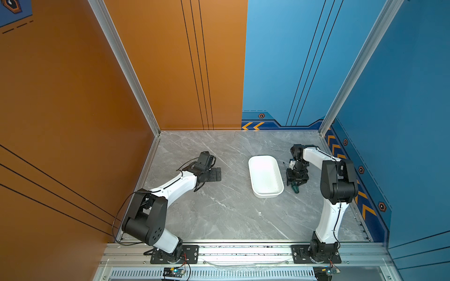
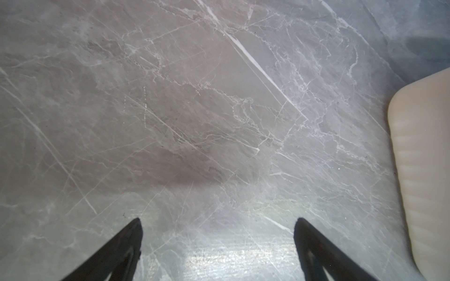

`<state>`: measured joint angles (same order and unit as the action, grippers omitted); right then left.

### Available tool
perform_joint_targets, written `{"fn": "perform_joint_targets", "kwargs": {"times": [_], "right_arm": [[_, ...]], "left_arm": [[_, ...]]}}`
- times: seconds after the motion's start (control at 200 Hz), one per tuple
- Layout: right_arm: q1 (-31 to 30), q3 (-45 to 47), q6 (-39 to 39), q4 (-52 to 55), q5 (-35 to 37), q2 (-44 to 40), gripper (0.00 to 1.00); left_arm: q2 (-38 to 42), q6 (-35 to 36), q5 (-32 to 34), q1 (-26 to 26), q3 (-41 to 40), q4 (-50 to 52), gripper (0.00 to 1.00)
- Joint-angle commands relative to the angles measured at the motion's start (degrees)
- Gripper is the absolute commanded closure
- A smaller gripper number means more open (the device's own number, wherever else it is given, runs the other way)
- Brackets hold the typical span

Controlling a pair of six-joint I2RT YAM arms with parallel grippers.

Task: Put the screwdriver in the bin
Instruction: Pick up the screwdriver from the middle-right of the table.

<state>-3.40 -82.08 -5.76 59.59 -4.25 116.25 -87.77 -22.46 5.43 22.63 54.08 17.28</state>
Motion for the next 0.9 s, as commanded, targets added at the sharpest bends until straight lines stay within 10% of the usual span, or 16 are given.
{"fn": "perform_joint_targets", "kwargs": {"times": [0.0,0.315,0.891], "right_arm": [[-1.06,-2.29,0.78,2.14,1.04,1.69,0.46],[-1.52,-2.53,1.10,4.00,1.17,5.40,1.00],[-0.56,-3.69,-0.07,3.09,-4.38,-6.18,1.00]], "left_arm": [[-0.58,1.28,1.58,0.47,0.75,2.10,0.02],[-0.08,1.72,2.51,0.42,0.47,2.58,0.02],[0.32,1.55,2.74,0.48,0.80,2.85,0.02]]}}
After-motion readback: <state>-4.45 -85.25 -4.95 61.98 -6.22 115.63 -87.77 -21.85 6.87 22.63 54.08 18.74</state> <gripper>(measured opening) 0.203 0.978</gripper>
